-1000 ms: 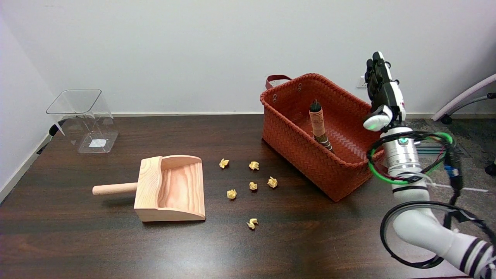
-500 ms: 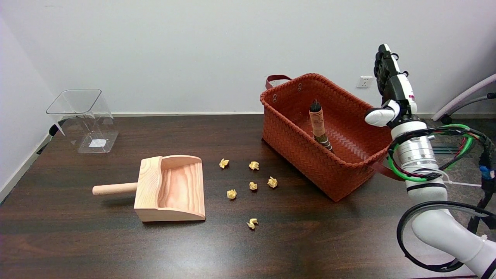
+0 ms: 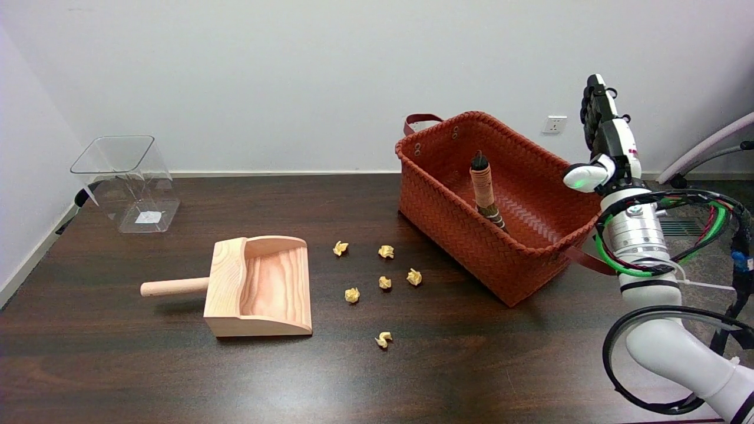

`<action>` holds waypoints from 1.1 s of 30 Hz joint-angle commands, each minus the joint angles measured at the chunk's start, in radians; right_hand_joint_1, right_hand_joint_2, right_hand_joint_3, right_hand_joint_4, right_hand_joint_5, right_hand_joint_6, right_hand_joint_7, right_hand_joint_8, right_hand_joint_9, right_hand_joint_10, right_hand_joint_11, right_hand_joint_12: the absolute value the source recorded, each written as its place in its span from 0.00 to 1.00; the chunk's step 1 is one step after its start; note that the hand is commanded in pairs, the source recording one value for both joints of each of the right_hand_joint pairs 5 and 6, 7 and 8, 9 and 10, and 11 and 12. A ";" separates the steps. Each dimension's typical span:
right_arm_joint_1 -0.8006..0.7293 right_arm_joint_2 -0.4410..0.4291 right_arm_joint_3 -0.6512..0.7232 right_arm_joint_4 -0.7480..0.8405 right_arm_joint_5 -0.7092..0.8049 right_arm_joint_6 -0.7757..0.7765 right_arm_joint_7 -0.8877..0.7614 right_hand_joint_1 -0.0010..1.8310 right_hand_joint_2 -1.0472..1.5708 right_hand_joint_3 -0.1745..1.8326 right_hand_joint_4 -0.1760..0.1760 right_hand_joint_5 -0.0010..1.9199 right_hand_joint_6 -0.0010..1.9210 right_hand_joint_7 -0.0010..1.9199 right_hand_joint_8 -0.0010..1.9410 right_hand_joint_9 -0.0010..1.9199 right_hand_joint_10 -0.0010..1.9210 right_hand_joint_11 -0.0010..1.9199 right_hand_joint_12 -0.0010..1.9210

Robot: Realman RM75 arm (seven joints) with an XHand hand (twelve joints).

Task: Pick up the broom by its handle.

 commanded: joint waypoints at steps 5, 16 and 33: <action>-0.008 -0.007 -0.029 -0.016 0.004 -0.017 -0.014 0.43 0.11 0.32 0.50 0.00 0.00 0.00 0.00 0.00 0.00 0.00 0.00; -0.022 -0.012 -0.080 -0.049 -0.025 -0.092 -0.024 0.45 0.10 0.32 0.50 0.00 0.00 0.00 0.00 0.00 0.00 0.00 0.00; 0.096 -0.007 -0.150 -0.025 -0.155 -0.273 -0.025 0.48 0.09 0.38 0.50 0.00 0.00 0.01 0.01 0.00 0.00 0.00 0.00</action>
